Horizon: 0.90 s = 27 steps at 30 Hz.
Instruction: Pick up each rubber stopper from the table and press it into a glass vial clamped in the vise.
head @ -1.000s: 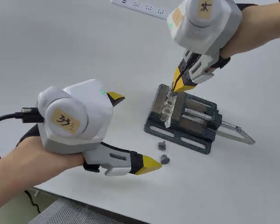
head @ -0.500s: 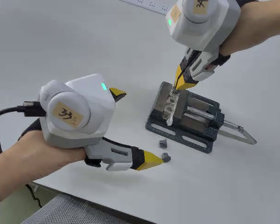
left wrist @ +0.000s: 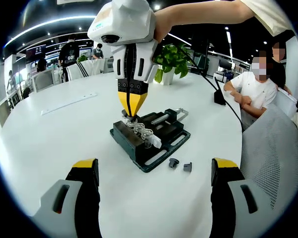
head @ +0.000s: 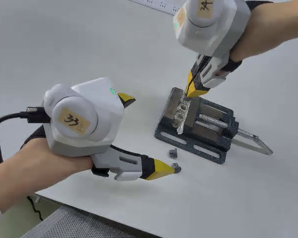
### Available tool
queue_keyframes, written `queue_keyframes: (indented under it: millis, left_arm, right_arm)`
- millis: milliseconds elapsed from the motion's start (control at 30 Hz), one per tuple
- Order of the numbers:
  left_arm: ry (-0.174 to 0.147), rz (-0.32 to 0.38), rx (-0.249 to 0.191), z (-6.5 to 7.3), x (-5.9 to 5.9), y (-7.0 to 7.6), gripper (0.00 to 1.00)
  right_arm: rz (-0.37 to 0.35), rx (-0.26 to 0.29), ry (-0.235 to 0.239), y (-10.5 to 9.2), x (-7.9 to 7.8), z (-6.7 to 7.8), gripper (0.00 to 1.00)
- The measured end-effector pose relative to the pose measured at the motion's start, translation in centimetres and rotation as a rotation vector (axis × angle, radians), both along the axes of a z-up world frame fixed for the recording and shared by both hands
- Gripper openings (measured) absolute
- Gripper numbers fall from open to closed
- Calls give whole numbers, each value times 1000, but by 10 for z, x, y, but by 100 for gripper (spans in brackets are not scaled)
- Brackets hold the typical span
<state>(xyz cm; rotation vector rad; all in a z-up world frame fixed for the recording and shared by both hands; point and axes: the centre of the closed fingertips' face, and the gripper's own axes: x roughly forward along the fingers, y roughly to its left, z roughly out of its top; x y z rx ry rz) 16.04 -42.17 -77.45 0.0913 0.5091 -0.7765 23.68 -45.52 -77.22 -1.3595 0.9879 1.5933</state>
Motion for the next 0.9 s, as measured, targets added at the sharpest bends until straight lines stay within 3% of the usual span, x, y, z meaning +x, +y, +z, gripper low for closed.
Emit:
queue_keyframes:
  millis: [300,500,700,900]
  left_arm:
    - [-8,-1,-2,2,1,-2,93]
    - [-6,3,0,2,1,-2,93]
    - [-9,4,1,6,2,-2,93]
    - [-20,8,-1,12,5,0,93]
  right_arm:
    - [15,-20,-41,0,1,-1,0]
    - [8,-30,-40,1,2,0,0]
    - [-21,-10,-25,0,4,0,0]
    - [-4,9,-21,1,2,0,0]
